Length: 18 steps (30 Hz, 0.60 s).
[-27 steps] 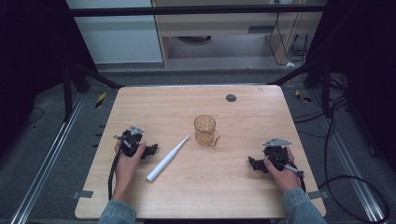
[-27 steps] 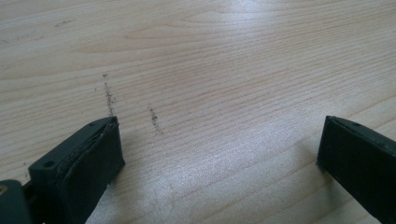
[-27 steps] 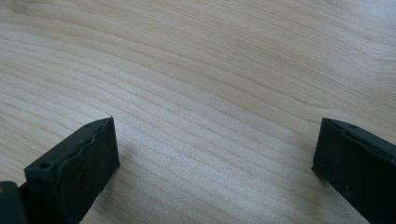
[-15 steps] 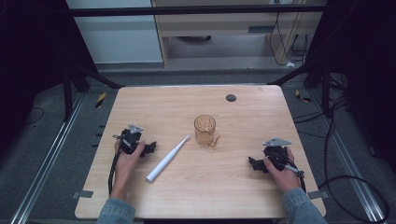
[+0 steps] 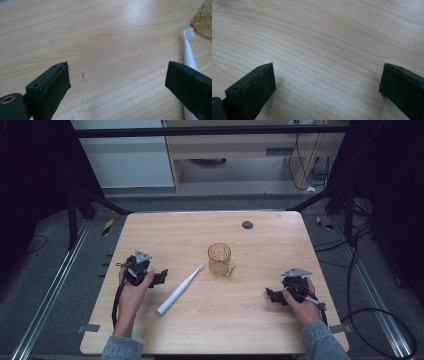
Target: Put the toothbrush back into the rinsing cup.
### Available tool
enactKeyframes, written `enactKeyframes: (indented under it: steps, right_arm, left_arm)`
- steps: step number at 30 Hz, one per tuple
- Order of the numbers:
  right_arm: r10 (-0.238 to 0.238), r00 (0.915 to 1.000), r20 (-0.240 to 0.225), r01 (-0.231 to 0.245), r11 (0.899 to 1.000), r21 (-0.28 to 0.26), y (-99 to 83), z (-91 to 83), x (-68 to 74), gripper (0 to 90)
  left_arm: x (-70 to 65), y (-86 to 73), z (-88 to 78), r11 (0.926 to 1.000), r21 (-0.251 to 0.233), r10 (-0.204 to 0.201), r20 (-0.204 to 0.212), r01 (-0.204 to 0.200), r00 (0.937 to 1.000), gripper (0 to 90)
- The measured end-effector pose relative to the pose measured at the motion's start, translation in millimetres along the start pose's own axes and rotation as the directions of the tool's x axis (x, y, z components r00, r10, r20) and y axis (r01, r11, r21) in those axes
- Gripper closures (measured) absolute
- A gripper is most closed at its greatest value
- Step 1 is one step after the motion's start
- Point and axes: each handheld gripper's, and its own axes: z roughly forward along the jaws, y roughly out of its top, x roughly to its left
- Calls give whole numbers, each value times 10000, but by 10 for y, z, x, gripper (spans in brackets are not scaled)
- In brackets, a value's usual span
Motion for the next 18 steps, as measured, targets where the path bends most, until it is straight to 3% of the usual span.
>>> enactKeyframes:
  steps: [4, 10, 18]
  right_arm:
    - [-11, 10000, -2, 11, 10000, 4, 0, 0, -1, 3]
    - [-12, 10000, -2, 12, 10000, 13, 1, 0, -1, 3]
    - [-17, 10000, -23, 17, 10000, 13, 1, 0, -2, 3]
  left_arm:
    - [-117, 81, -55, 9978, 417, 529, -91, -524, 9986, 52]
    - [-211, 125, -94, 9894, 1140, 902, -9, -895, 9959, 53]
    - [-357, 193, -123, 9791, 1588, 1261, 157, -1270, 9919, 97]
